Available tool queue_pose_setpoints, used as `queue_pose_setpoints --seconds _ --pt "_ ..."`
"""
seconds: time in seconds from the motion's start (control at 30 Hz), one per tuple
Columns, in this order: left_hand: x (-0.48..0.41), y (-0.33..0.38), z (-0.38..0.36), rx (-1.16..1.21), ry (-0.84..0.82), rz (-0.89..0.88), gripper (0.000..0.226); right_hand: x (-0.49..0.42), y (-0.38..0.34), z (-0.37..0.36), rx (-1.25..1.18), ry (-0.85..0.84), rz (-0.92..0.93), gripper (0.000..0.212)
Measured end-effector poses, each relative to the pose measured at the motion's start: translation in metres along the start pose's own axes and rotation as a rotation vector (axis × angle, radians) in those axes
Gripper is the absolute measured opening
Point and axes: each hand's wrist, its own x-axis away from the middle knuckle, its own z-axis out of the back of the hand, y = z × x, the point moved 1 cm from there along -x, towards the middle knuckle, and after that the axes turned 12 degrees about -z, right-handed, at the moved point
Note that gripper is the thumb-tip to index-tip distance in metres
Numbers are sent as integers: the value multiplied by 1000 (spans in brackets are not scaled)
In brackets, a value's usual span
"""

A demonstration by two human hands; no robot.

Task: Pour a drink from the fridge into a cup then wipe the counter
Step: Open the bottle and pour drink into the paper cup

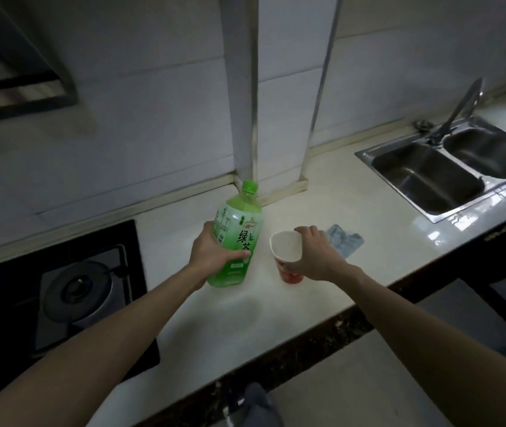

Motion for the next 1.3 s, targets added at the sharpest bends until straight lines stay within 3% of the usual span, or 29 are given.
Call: queue_pose_setpoints --seconds 0.37,0.73,0.97,1.17,1.3 --pt "-21 -18 -4 29 114 102 82 -74 -28 -17 64 -131 202 92" --pt "-17 -1 -52 57 327 262 83 -135 33 -4 83 -242 211 99" --pt "-13 23 -99 73 393 322 79 -145 72 -4 77 -288 349 104" --pt "-10 31 -116 67 388 324 81 -147 82 -1 58 -346 363 113" --pt "-12 30 -110 34 320 298 83 -150 78 12 249 -405 424 110"
